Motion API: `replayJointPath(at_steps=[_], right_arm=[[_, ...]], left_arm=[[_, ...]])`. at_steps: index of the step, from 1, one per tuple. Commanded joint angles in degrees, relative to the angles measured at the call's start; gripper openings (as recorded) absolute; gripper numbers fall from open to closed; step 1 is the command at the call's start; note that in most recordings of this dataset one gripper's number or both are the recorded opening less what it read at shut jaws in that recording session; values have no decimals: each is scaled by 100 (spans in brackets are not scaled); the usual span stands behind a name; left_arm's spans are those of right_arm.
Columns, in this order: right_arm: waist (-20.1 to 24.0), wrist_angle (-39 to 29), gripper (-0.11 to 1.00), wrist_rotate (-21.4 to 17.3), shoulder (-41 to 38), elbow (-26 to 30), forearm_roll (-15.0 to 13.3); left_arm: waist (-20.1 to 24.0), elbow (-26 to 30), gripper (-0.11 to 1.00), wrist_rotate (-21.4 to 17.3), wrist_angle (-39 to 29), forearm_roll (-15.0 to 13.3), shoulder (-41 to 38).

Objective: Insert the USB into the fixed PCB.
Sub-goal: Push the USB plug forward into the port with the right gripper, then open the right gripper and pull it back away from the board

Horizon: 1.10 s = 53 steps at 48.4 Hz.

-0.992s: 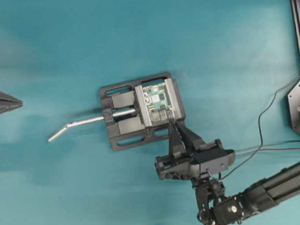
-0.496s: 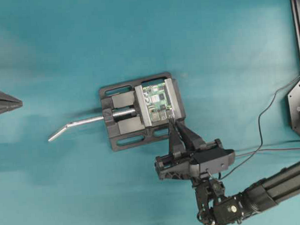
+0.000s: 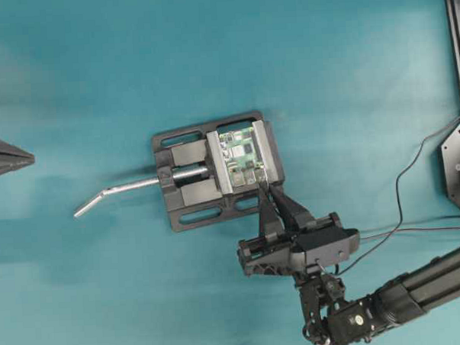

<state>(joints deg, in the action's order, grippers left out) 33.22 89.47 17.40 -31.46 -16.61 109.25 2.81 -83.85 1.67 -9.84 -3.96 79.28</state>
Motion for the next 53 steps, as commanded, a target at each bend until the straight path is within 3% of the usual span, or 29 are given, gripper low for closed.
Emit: replayJointPath(at_steps=[1,10,21,53], right_arm=[[-202,35,19,9,211,35,-123],[-185,35,20,-9,211,26,-123],[-185,35,35,-18,211,35,-123],[272,114,35,-26,264,35,-70]], left_arm=[[-18,132,1,18,26,18,-44],[-18,132,1,18,26,18,-44],[-18,132,1,18,26,18,-44],[-9,132,1,18,26,18,-44]])
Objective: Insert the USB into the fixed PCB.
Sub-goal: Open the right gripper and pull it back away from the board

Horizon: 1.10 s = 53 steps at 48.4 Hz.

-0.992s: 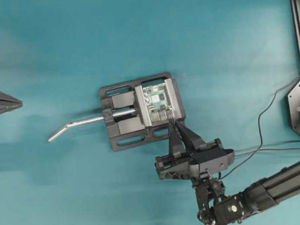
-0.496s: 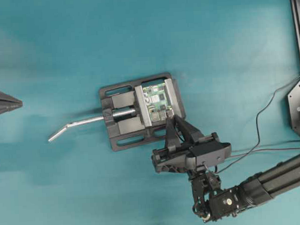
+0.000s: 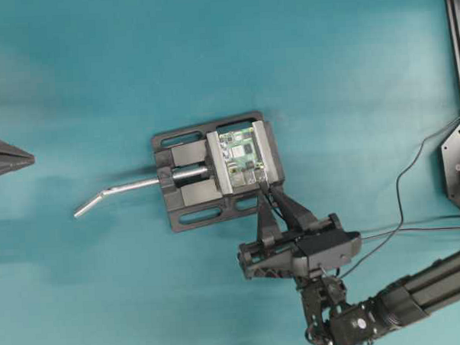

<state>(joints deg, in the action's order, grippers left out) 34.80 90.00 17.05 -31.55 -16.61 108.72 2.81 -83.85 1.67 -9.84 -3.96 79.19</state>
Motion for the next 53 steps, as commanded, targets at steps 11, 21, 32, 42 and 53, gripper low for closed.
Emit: replayJointPath(at_steps=[11,21,32,42,53], right_arm=[[193,18,36,35,308,26,-18],[220,9,36,255,501,-97,-9],[237,-308,36,1107,1213,-510,-9],[272,-352,43,1292,2013,-1020,-26],[308,-642,65,1327,2575,-1336,-88]], left_arm=[[-9,132,1,18,26,18,-35],[-18,132,1,18,26,9,-35],[-9,132,1,18,26,18,-35],[-9,132,1,18,26,9,-44],[-18,132,1,18,26,18,-35]])
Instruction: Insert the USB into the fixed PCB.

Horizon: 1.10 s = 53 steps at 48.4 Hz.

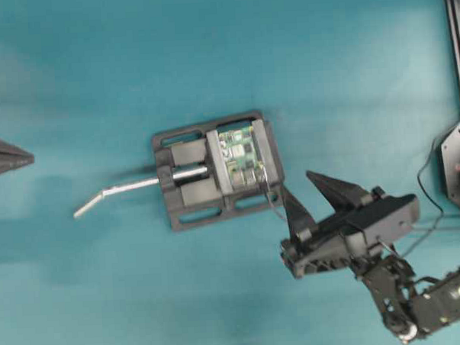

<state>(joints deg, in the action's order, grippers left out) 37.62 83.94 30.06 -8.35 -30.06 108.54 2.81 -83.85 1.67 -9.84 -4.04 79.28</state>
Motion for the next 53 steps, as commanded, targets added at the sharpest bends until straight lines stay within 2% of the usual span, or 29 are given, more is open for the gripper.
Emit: replayJointPath(at_steps=[1,6,12,19,27,36,49,53], right_arm=[[26,-44,66,35,272,0,-79],[62,-53,67,44,343,9,-211],[132,-53,67,70,527,-79,-545],[202,-79,67,246,1046,-457,-940],[316,-334,68,448,1793,-923,-1696],[475,-888,68,571,2830,-1749,-2180],[527,-2171,68,677,4764,-3111,-3322],[527,-2461,68,809,5625,-3595,-3568]], left_arm=[[-18,132,1,18,26,18,-44],[-18,132,1,18,26,26,-44],[-9,132,1,18,26,26,-44],[-18,132,1,18,26,18,-44],[-18,132,1,18,26,26,-44],[-18,132,1,18,26,26,-44],[-18,132,1,18,26,26,-53],[-9,132,1,18,26,26,-44]])
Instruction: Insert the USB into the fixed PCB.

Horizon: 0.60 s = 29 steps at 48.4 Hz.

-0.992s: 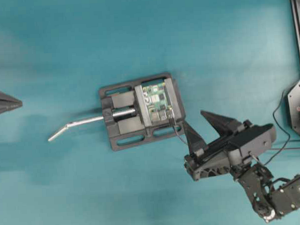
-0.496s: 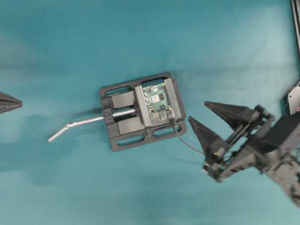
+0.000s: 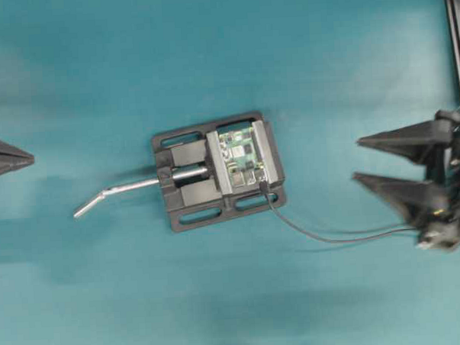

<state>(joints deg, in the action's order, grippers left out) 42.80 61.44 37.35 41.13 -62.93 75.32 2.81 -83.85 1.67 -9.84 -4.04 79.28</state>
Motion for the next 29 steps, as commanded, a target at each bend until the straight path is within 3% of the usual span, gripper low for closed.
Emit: replayJointPath(at_steps=[1,8,18,22,29], right_arm=[[9,-255,68,149,870,-396,-281],[-26,-563,68,914,2224,-967,-387],[-167,-1011,68,2619,2206,-993,-387],[-237,-1028,68,2874,2268,-984,-387],[-360,-1099,68,2900,2487,-1090,-387]], left_arm=[[-18,132,1,18,26,26,-44],[-9,132,1,18,26,26,-53],[-9,132,1,18,18,26,-44],[-18,132,1,18,18,26,-44],[-9,132,1,18,18,26,-44]])
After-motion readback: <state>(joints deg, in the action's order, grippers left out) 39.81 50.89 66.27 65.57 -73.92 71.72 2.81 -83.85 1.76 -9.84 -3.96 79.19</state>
